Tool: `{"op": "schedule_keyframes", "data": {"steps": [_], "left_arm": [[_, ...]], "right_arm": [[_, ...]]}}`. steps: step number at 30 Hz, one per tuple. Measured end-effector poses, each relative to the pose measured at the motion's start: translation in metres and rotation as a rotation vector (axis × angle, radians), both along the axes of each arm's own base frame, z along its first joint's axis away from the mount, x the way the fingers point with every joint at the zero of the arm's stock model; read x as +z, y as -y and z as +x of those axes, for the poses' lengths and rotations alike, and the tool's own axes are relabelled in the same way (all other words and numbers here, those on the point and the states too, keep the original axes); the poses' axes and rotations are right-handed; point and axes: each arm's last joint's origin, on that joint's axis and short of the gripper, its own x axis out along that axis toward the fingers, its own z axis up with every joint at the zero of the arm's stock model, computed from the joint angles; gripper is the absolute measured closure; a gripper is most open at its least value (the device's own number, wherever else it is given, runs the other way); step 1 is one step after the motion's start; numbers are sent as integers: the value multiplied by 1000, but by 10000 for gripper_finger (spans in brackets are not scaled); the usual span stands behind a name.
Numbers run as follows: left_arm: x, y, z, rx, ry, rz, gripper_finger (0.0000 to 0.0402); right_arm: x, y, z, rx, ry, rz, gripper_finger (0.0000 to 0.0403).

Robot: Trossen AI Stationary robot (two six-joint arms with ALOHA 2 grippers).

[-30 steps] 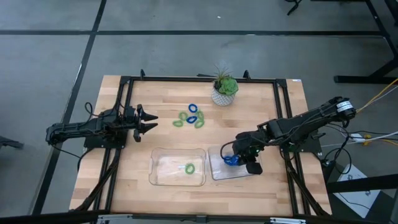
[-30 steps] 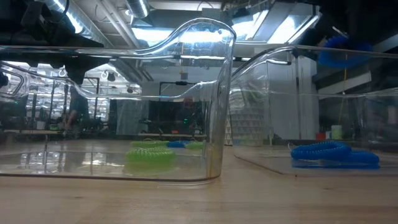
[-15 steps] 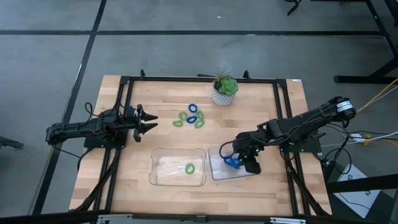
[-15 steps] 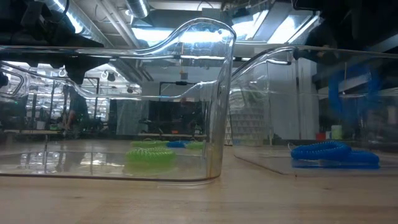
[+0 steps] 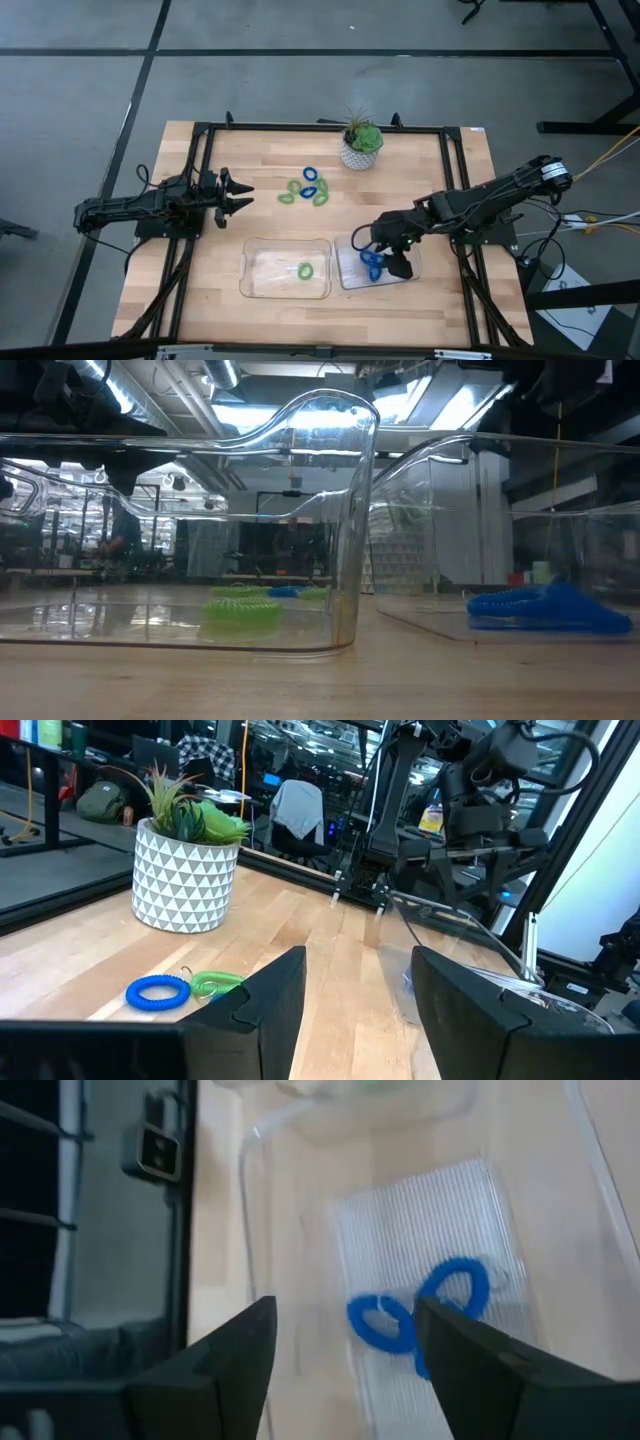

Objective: Sort spring keychains
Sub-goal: Put the green spring keychain into the left transparent bin

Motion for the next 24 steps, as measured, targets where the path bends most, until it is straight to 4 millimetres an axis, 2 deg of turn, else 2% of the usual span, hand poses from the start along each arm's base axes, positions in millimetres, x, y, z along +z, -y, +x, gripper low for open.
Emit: {"op": "schedule_keyframes", "data": {"steps": [9, 18, 24], "left_arm": [[0, 0, 0, 0, 0, 0, 224], [0, 0, 0, 0, 0, 0, 224], [0, 0, 0, 0, 0, 0, 224]], "right_arm": [[12, -4, 12, -29, 155, 77, 167], [15, -4, 15, -22, 198, 82, 167], [27, -3, 24, -19, 354, 110, 167]]}}
